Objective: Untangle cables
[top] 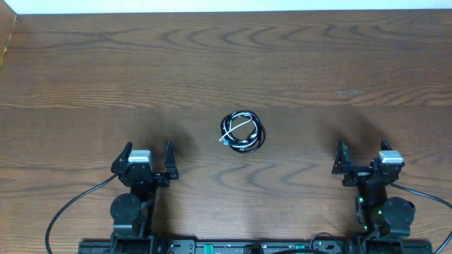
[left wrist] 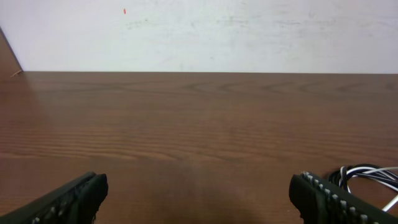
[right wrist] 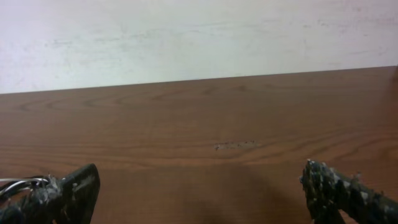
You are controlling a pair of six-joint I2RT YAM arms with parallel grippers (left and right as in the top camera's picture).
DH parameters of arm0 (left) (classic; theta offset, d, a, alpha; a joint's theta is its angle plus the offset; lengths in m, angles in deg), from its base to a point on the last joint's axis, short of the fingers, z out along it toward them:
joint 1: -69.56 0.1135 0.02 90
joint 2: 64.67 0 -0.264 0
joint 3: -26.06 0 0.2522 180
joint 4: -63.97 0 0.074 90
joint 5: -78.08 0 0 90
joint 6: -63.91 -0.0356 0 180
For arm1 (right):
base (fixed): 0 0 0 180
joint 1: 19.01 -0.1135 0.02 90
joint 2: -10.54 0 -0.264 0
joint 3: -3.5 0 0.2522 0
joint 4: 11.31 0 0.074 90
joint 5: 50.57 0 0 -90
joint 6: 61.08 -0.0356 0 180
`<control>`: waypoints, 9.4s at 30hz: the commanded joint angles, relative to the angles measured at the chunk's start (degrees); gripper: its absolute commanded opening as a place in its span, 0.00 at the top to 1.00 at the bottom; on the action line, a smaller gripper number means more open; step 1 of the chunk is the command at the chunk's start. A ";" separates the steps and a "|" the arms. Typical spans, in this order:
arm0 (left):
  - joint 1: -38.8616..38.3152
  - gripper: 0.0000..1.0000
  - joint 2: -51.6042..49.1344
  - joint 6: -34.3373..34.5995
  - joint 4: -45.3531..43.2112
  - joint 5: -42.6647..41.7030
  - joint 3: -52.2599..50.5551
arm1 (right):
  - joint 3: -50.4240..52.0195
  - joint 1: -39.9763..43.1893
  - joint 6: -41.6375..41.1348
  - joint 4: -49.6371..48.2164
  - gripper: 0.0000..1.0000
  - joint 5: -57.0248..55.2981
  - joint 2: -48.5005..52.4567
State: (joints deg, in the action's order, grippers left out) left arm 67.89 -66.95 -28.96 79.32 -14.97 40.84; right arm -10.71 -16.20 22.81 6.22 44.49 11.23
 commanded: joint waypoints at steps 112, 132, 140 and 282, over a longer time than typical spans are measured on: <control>-0.13 0.02 -0.20 -0.50 1.36 0.68 -0.79 | 0.13 -0.24 -0.70 0.11 0.01 -0.37 -0.35; -0.13 0.02 -0.20 -0.31 1.38 0.55 3.17 | -1.51 -0.24 -0.66 -1.05 0.01 2.03 -0.35; -0.13 0.02 -0.76 -0.31 4.28 0.52 7.61 | -3.74 -0.24 -0.66 -1.01 0.01 5.79 -0.31; -16.92 0.93 -67.89 24.20 26.36 -23.45 82.01 | -59.76 -20.90 -21.35 -2.80 0.99 31.58 98.86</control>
State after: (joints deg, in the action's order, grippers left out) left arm 49.02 -137.81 -5.05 106.29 -37.33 121.91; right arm -69.79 -37.99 6.72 1.04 86.04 109.96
